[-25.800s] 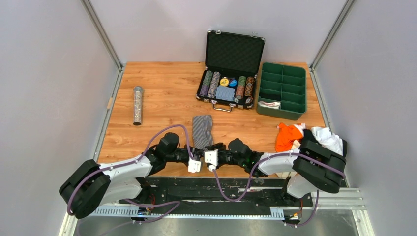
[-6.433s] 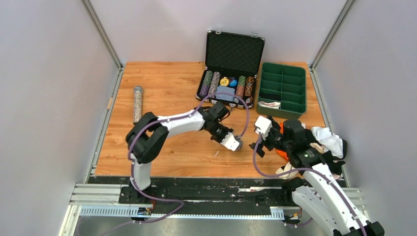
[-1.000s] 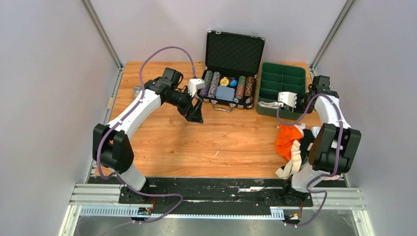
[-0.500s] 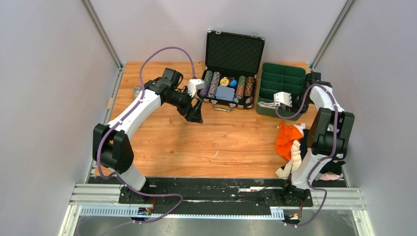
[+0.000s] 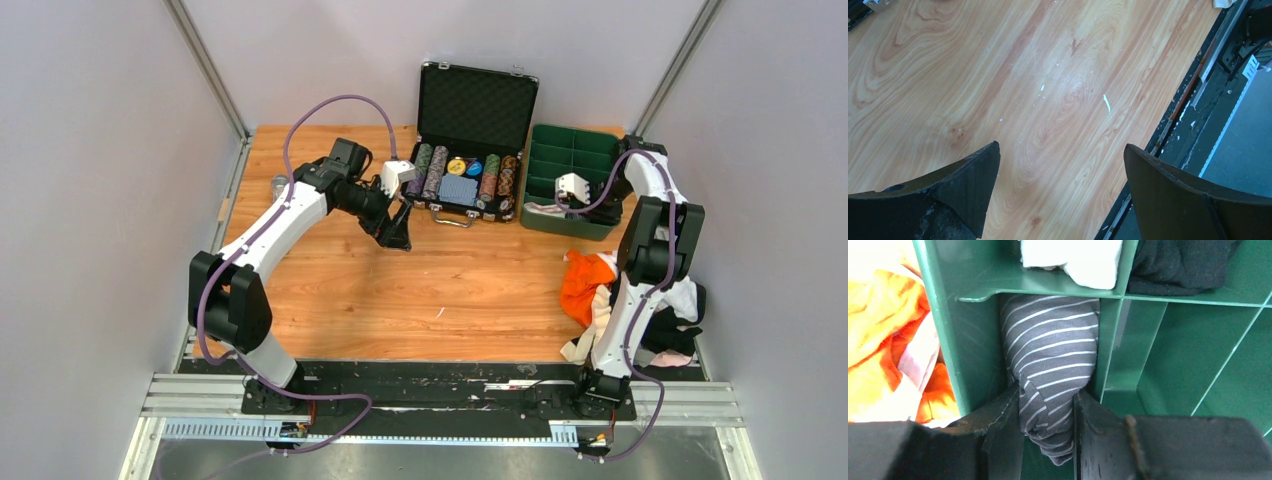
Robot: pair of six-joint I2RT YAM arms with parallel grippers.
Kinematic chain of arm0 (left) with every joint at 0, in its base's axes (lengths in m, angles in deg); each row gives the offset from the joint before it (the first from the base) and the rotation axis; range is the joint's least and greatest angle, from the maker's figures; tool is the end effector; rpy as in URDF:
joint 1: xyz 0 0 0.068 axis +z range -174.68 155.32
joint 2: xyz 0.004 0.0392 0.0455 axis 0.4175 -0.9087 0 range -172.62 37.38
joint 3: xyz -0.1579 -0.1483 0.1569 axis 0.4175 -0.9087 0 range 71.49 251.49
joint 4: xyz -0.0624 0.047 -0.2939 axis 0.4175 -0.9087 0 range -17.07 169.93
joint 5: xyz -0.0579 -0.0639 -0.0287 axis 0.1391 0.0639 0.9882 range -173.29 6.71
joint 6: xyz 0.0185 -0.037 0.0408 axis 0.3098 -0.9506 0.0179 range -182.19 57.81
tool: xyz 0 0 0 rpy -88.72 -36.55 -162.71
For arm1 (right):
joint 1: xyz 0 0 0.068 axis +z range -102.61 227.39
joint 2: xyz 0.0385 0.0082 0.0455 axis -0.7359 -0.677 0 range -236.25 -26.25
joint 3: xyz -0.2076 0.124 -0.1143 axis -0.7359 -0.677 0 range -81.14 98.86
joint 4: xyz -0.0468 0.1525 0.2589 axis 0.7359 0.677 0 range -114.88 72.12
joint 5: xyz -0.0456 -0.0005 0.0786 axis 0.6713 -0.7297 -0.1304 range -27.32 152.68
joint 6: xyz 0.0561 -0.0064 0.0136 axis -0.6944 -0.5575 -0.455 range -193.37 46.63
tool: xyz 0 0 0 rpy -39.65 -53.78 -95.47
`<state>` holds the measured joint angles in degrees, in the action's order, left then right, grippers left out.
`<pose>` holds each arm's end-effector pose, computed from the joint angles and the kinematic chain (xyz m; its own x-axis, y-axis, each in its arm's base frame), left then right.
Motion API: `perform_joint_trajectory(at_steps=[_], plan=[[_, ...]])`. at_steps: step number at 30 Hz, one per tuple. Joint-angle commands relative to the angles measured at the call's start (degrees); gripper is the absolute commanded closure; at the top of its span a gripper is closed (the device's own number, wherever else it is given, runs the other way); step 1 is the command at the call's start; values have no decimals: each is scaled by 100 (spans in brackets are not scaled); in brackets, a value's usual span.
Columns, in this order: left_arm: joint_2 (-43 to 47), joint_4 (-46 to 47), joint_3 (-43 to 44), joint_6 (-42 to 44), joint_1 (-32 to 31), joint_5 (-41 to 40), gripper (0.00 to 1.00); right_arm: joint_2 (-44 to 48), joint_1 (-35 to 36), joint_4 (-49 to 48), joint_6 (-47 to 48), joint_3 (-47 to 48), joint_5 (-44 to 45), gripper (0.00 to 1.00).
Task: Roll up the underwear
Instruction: Place the underwear in the storage box.
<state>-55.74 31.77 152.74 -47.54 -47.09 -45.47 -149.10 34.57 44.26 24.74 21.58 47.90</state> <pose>0.3449 -0.1699 0.2780 -0.6271 0.4747 -0.6176 0.7679 0.5099 -0.3877 0.4457 -0.0905 0.1730 -0.0717 -0.9654 -0.2508 -0.9951 0.0865 -0.0485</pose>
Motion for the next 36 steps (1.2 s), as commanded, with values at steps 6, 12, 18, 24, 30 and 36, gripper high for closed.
perform_joint_trajectory(at_steps=[6, 12, 18, 24, 30, 36], plan=[[87, 88, 52, 165, 35, -46, 0, 161, 1, 240, -412, 73, -253, 44], [101, 208, -41, 97, 35, 38, 0, 440, -19, 248, -319, 51, -197, 35], [143, 237, -88, 69, 35, 66, 0, 517, -28, 278, -327, 240, -112, 37], [205, 248, -160, 79, 35, 79, 0, 615, -43, 447, -320, 717, -110, 38], [185, 263, -132, 80, 35, 112, 0, 650, -75, 639, -361, 1051, -132, 40], [160, 263, -123, 71, 35, 173, 0, 571, -124, 760, -517, 1191, -109, 43]])
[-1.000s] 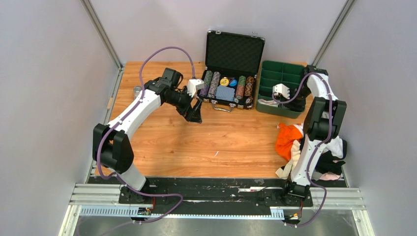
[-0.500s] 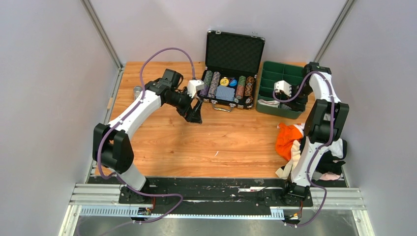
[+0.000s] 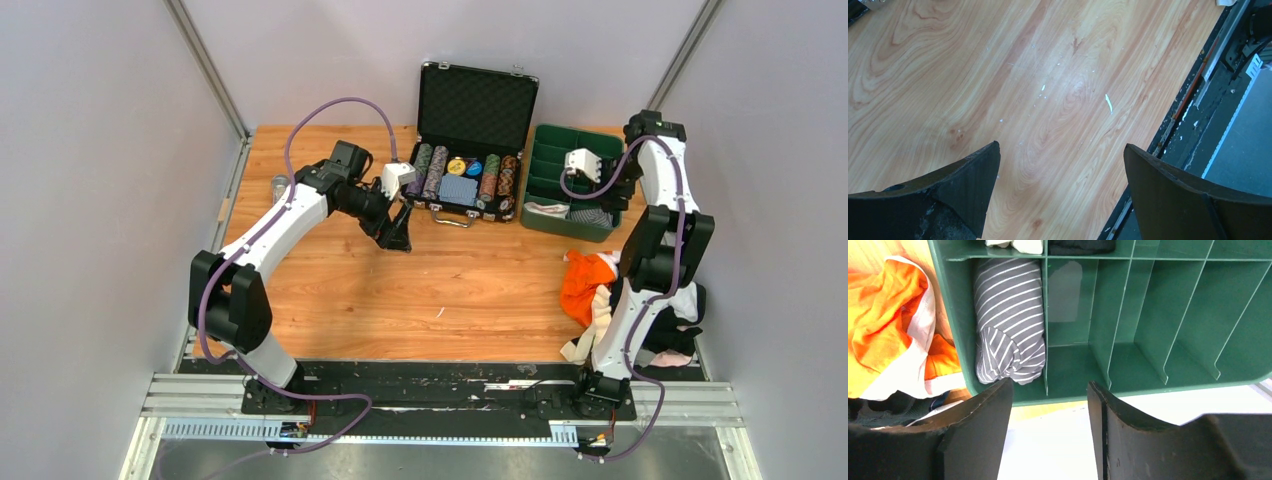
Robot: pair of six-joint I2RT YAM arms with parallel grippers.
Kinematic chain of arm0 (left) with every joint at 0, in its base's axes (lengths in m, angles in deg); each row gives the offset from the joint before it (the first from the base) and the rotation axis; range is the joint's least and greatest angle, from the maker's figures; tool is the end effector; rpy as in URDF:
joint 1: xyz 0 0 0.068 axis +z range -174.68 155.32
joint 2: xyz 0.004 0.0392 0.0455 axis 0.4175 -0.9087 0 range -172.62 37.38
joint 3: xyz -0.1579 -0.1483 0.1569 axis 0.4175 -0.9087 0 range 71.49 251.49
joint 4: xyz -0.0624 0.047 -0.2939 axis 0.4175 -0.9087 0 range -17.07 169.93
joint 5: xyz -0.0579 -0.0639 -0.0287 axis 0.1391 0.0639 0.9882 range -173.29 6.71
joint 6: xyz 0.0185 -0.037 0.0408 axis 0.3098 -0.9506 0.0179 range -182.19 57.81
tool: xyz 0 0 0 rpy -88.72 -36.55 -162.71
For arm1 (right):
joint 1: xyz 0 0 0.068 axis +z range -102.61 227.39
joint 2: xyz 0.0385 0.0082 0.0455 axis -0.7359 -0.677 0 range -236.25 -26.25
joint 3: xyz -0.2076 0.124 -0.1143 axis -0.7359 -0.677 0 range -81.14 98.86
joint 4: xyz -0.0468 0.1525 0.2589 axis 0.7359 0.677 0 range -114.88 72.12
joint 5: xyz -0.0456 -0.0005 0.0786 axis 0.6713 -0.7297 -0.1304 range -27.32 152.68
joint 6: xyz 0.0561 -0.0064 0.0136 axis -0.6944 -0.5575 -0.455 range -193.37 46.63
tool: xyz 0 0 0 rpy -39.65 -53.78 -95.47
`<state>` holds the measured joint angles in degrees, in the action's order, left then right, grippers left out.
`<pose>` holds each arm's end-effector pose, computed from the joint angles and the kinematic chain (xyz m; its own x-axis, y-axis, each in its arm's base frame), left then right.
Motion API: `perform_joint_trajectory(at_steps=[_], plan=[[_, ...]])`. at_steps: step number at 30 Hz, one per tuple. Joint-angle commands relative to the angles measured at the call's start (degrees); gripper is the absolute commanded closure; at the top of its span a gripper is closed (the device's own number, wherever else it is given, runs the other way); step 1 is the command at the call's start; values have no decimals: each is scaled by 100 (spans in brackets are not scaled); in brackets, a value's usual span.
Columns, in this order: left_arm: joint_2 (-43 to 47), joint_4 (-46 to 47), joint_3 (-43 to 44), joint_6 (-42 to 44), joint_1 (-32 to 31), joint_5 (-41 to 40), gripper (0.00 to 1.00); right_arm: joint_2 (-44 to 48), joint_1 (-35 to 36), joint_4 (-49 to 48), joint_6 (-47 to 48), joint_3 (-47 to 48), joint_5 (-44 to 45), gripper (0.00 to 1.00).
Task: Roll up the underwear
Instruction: Place the underwear in the storage box.
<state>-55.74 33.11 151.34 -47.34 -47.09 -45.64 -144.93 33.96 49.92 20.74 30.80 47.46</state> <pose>0.3448 -0.1697 0.2706 -0.6251 0.4773 -0.6176 0.7693 0.5104 -0.3842 0.4460 -0.0953 0.2529 -0.1170 -0.9615 -0.2485 -0.9730 0.1612 -0.1653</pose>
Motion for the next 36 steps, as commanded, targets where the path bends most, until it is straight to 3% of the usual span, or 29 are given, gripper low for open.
perform_joint_trajectory(at_steps=[1, 18, 25, 29, 33, 36], plan=[[157, 139, 18, 37, 35, 208, 0, 117, -62, 188, -195, 289, -88, 44], [103, 120, 90, 25, 35, 168, 0, -49, -45, -1208, -795, -1119, 203, 47], [97, 119, 270, 55, 35, -237, 0, 447, 11, -1360, -1692, -596, 222, 44], [159, 91, 657, 30, 35, -1375, 0, 1230, 50, -1326, -2527, -449, 213, 41], [90, 168, 1091, -180, 40, -3699, 0, 1994, 51, -1185, -3700, -604, 174, 39], [-38, -2, 1492, -679, 137, -4237, 0, 2619, 43, -1096, -4906, -1073, 125, 37]])
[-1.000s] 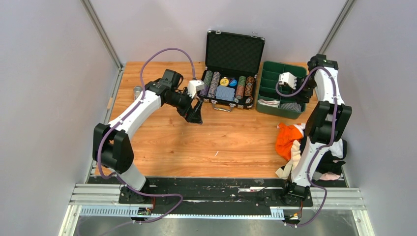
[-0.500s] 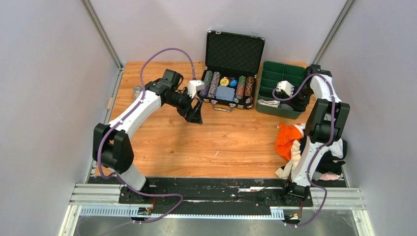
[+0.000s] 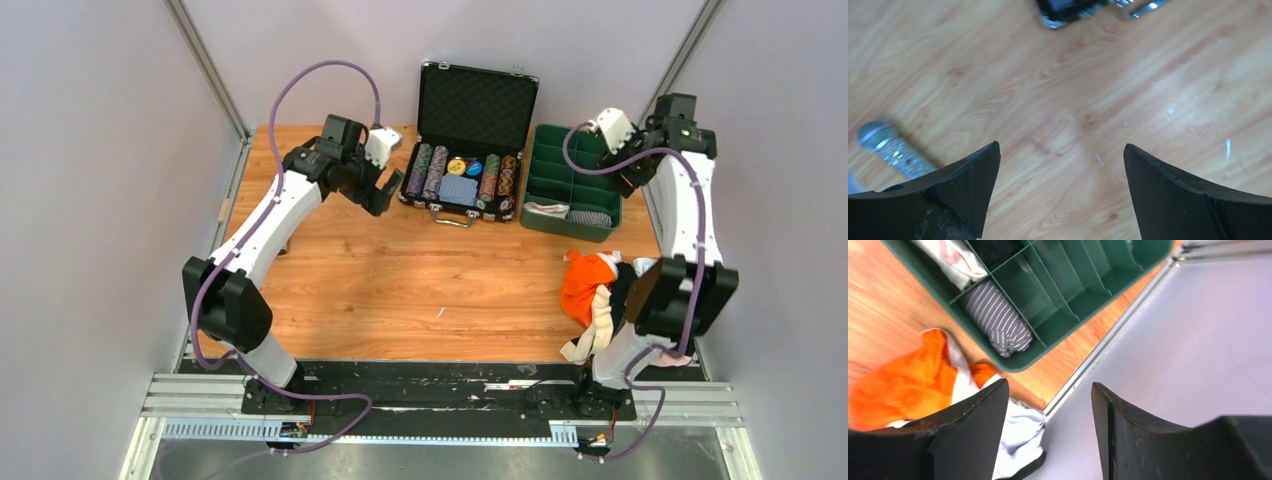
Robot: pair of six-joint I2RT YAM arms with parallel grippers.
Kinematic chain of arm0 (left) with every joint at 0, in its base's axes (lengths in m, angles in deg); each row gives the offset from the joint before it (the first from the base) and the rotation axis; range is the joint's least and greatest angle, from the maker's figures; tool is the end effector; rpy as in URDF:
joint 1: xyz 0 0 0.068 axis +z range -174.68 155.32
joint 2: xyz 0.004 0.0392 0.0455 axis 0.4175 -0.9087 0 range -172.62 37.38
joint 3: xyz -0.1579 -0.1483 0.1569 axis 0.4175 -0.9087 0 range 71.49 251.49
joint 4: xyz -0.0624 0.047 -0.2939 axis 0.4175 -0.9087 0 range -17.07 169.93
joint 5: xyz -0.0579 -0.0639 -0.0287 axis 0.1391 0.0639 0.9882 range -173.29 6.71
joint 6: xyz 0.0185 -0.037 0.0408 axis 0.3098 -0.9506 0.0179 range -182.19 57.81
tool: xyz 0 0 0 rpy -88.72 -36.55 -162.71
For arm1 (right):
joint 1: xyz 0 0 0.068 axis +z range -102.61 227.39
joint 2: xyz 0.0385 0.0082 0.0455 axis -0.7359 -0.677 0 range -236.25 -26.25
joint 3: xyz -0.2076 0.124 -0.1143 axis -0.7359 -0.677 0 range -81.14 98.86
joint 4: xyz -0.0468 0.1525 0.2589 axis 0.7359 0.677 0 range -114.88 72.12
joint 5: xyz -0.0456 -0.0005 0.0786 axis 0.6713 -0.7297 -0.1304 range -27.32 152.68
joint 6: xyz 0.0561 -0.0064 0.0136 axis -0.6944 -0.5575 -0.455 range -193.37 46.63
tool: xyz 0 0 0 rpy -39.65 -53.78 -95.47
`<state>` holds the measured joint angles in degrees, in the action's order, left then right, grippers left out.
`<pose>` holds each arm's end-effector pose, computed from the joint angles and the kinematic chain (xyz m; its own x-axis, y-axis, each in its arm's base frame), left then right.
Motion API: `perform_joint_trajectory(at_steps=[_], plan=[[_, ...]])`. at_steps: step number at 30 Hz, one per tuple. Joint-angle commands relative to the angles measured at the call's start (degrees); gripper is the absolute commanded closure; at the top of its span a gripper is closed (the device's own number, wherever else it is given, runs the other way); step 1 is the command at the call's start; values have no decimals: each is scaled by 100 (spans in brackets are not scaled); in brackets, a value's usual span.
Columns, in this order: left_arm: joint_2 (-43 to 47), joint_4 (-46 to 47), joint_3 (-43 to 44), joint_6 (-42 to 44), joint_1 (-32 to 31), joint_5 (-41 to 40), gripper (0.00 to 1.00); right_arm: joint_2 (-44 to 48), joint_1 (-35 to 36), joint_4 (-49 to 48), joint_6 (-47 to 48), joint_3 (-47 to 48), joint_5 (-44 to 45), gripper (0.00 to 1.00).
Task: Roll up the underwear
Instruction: Place the underwear in the storage box, then move the underwear to the center of the board.
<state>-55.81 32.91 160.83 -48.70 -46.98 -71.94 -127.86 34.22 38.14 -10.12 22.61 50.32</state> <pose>0.3672 -0.1595 0.3229 -0.5844 0.4869 -0.6492 0.6410 0.7675 -0.0014 0.4065 -0.0860 0.3373 -0.4910 -0.7810 -0.3861 -0.7051 0.6165 -0.3503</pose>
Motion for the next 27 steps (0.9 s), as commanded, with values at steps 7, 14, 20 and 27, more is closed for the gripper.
perform_joint_trajectory(at_steps=[7, 14, 20, 27], plan=[[-91, 52, 764, -763, 235, 59, 11, 2327, -1, 480, -3240, -2536, -386, 49], [-255, -142, 373, -589, 235, 2073, 26, 3372, -695, 690, -3923, -3329, 876, 61], [-348, -157, 137, -820, 235, 2427, 30, 3138, -2045, 957, -4136, -3794, 892, 59], [-452, -122, 258, -831, 231, 2316, 31, 2771, -2462, 610, -4243, -3798, 752, 60]])
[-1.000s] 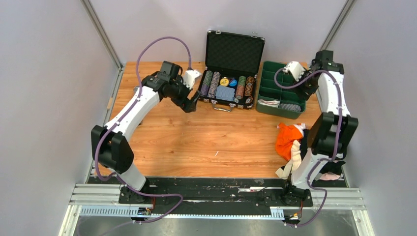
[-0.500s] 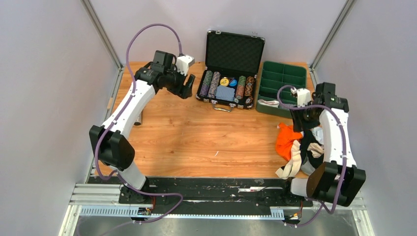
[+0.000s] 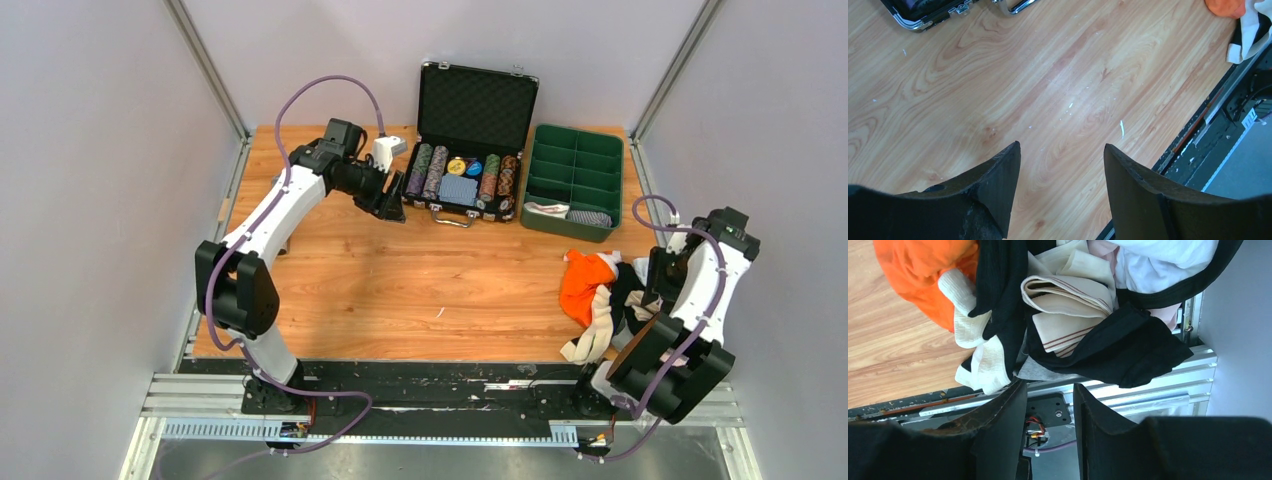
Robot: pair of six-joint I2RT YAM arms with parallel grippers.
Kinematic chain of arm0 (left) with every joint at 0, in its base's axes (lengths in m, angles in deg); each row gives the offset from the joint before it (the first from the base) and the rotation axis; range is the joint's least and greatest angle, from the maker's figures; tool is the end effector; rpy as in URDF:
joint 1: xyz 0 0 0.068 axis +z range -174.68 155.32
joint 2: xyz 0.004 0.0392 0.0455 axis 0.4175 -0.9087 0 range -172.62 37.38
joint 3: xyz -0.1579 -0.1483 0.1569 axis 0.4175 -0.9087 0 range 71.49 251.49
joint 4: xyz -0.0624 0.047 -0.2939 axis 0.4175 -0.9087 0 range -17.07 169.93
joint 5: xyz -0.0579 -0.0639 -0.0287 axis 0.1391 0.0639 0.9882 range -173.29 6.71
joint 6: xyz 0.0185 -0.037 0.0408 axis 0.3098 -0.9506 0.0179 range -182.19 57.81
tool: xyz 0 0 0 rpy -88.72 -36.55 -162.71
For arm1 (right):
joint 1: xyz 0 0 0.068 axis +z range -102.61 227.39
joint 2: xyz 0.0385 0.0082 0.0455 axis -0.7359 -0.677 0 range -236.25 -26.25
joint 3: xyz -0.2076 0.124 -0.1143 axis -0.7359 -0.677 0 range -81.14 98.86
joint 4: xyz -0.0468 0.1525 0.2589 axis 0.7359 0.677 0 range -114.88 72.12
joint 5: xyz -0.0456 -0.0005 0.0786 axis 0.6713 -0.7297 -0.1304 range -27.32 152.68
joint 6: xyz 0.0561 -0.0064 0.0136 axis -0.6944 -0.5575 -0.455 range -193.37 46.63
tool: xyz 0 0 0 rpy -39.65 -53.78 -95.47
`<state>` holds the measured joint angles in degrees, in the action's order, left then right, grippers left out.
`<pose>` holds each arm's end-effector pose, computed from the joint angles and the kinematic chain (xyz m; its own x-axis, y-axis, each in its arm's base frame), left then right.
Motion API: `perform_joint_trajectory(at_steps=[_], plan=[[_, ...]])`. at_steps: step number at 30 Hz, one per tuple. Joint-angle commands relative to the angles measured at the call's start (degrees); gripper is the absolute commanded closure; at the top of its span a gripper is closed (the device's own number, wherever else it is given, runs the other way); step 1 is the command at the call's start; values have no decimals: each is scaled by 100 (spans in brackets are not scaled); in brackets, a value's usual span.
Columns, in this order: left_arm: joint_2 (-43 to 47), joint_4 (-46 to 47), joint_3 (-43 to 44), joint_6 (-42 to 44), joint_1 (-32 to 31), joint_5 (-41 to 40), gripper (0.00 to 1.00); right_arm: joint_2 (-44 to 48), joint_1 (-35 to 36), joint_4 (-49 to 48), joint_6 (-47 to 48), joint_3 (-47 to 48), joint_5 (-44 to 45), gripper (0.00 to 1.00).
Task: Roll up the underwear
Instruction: Move the underwear to the center of the board.
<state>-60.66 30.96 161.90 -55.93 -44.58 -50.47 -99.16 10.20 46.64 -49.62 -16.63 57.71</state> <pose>0.3793 -0.1613 0.2994 -0.7186 0.3576 -0.5964 0.6488 0.6534 -0.3899 0.2093 -0.1542 0.2639 -0.9556 0.2213 -0.1946 0.2242 0.9745 0.0077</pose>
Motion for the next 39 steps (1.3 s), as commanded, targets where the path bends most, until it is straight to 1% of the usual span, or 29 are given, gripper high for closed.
perform_joint_trajectory(at_steps=[1, 4, 8, 10, 12, 14, 20, 24, 28, 32, 33, 36, 37, 38, 39], plan=[[41, 77, 123, -103, -7, 161, 31, -160, -65, -299, -314, 170, 135, 61], [119, 108, 37, -83, -8, 112, 31, -359, -257, -351, -340, 341, 489, 64], [201, 245, -156, -157, -6, 81, 31, -726, -725, -376, -614, 481, 342, 70], [224, 295, -211, -186, -5, 95, 31, -962, -904, -387, -735, 536, 204, 70], [239, 293, -224, -179, -3, 91, 31, -1155, -1014, -429, -765, 583, 98, 69], [241, 278, -238, -148, -4, 63, 31, -1371, -1067, -459, -775, 624, 27, 66], [265, 331, -293, -172, -5, 47, 31, -1916, -1227, -491, -934, 1038, -331, 62], [260, 348, -353, -176, -3, 13, 31, -2198, -1236, -528, -951, 1199, -281, 60], [259, 332, -350, -171, -6, 2, 31, -2448, -1238, -576, -943, 1191, -270, 60], [255, 319, -327, -153, -5, -28, 31, -2554, -1237, -571, -933, 1133, -241, 62], [251, 314, -329, -153, -5, -29, 31, -2563, -1238, -570, -938, 1114, -245, 63], [250, 311, -320, -157, -7, -43, 31, -2550, -1238, -565, -940, 1063, -265, 72], [250, 310, -321, -154, -6, -45, 31, -2538, -1235, -554, -948, 1066, -286, 80], [250, 314, -322, -157, -8, -51, 31, -2511, -1233, -529, -955, 1084, -307, 91], [246, 316, -318, -159, -6, -58, 31, -2471, -1233, -500, -982, 1108, -336, 98]])
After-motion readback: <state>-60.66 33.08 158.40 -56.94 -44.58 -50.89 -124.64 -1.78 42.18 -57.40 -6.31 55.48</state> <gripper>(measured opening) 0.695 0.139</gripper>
